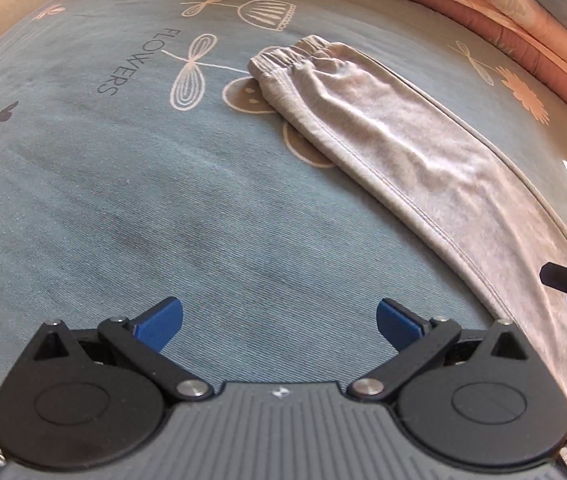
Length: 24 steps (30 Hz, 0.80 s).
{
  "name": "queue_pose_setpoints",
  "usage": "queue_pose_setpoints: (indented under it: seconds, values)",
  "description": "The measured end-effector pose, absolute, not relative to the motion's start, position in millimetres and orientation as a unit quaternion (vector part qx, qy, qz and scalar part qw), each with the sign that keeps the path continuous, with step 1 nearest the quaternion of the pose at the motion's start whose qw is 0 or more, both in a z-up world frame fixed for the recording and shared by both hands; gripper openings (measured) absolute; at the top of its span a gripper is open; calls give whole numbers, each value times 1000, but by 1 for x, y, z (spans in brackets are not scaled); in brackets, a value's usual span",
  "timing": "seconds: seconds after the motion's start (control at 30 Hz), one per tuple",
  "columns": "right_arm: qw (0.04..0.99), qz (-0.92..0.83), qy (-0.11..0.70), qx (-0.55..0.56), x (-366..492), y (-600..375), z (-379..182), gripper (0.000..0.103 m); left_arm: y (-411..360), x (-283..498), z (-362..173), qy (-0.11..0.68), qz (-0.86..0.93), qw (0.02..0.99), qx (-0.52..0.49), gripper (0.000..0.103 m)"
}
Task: Fold clothes
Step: 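Move both open grippers back along the folded leg toward the waistband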
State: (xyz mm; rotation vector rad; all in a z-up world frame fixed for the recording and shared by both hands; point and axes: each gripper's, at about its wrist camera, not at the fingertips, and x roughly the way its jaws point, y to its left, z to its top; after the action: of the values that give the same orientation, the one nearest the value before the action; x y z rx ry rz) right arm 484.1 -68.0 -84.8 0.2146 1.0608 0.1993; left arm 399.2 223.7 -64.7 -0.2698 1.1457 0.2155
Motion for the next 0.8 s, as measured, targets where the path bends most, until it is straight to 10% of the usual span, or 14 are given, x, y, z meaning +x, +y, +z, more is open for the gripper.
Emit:
queue_pose_setpoints:
  seconds: [0.8]
  values:
    - [869,28,462,175,485,-200,-107,103,117,374,-28,539,62,838,-64,102]
